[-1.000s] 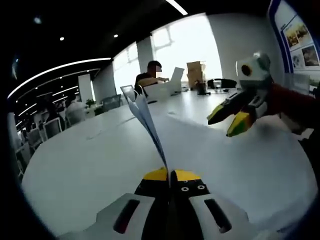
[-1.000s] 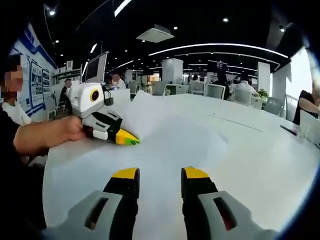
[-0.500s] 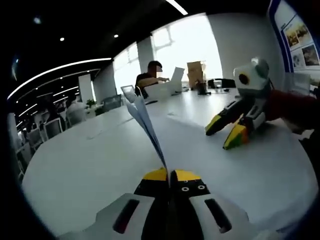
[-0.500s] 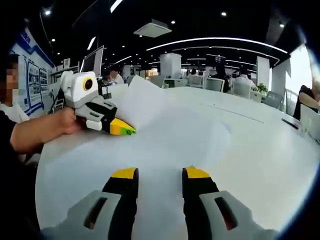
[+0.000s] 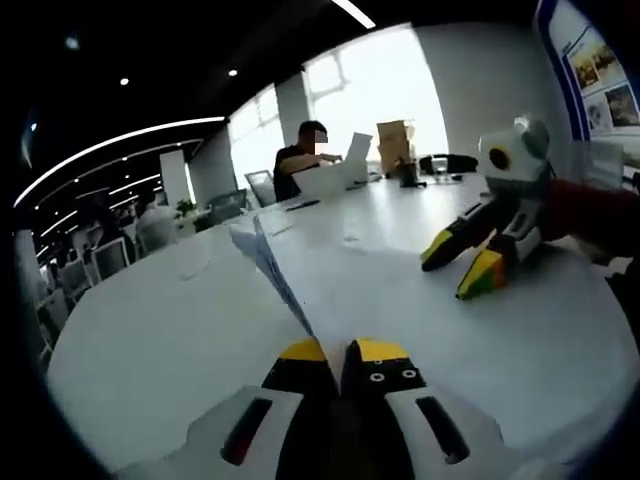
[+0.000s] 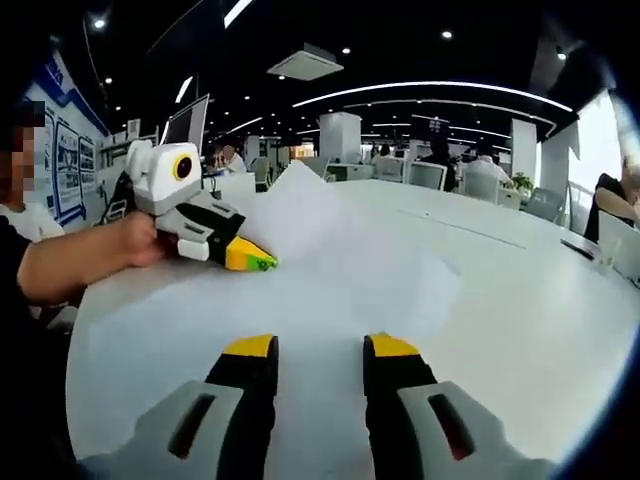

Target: Organize the stack of printing papers by aligning and flattening the scattered papers on the table

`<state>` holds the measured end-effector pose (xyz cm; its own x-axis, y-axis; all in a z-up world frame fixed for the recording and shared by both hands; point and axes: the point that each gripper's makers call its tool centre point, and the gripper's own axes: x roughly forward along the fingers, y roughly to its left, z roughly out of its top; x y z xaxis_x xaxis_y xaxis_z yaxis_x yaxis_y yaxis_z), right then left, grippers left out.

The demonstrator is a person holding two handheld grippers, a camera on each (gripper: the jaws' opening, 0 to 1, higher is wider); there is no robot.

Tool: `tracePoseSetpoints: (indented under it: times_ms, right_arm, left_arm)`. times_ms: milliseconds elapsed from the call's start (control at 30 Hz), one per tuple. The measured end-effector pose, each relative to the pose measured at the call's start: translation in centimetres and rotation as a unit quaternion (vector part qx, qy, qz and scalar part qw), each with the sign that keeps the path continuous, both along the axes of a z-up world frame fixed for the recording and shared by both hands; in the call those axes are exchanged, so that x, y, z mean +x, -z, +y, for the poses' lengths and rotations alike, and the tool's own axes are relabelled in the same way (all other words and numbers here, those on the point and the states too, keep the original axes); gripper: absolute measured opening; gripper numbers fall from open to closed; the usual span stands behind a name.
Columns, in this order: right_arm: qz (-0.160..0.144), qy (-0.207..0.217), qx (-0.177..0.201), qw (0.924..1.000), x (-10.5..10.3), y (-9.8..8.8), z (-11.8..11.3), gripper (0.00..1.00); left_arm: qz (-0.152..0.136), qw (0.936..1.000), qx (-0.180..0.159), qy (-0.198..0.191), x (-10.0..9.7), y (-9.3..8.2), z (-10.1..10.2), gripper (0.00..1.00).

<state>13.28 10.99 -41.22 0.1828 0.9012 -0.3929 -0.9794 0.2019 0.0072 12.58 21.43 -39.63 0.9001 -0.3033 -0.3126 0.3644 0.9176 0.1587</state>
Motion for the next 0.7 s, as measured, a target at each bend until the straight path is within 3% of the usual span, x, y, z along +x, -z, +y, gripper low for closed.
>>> tracePoseSetpoints:
  times_ms: [167, 400, 700]
  right_arm:
    - [-0.001, -0.005, 0.005, 1.0, -0.2, 0.0, 0.1, 0.3]
    - [-0.003, -0.002, 0.007, 1.0, -0.1, -0.1, 0.3, 0.3]
    - [-0.004, 0.001, 0.008, 1.0, 0.0, -0.1, 0.4, 0.3]
  left_arm:
    - [-0.006, 0.9999, 0.005, -0.015, -0.4, -0.1, 0.8, 0.24]
    - [-0.004, 0.9976, 0.002, -0.069, -0.5, -0.1, 2.7, 0.35]
    - [-0.02, 0.9944, 0.022, -0.101, -0.5, -0.6, 3.9, 0.37]
